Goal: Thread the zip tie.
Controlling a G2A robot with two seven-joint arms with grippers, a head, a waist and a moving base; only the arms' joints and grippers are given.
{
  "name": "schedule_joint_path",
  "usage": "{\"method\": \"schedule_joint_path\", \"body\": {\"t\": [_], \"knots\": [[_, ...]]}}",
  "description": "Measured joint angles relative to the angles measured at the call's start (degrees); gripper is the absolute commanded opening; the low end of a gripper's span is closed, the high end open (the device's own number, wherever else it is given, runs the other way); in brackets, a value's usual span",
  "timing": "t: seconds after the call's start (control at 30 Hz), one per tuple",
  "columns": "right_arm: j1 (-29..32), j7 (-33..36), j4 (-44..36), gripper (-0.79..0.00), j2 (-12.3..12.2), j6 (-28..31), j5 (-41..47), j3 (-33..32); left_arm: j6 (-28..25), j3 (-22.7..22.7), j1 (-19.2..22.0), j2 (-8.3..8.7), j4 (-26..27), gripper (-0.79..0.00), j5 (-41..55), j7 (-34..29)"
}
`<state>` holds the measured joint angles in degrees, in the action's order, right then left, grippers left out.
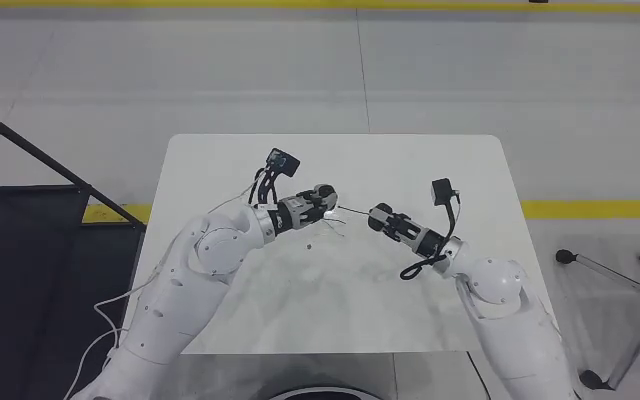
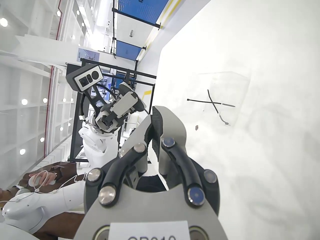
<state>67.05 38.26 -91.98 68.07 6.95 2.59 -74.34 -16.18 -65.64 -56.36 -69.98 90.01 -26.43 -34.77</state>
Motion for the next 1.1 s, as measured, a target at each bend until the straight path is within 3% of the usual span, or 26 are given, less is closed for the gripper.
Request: {"method": "schedule_joint_path", "body": {"t": [0.27,0.47,0.93,1.1], "knots": [[2.0,-8.3,-1.7,-0.785,0.2,0.6,-0.9,-0.6,4.4,-2.2,-0.9,-0.36,-1.2,0.0,7.7,4.5],[3.9,-14.9,-3.2,-0.785,0.6,1.8,1.2,-0.9,3.4,-1.8,-0.8,-0.53,-1.8,0.0,13.0,1.7],[4.1,-15.5,-3.3,-0.785,0.7,1.8,1.6,-0.9,3.4,-1.7,-1.0,-0.56,-1.7,0.0,12.9,2.3],[4.6,-20.8,-3.7,-0.785,1.1,1.2,-0.7,0.3,5.2,1.0,-1.9,-1.32,-2.3,0.0,13.0,6.8]]}}
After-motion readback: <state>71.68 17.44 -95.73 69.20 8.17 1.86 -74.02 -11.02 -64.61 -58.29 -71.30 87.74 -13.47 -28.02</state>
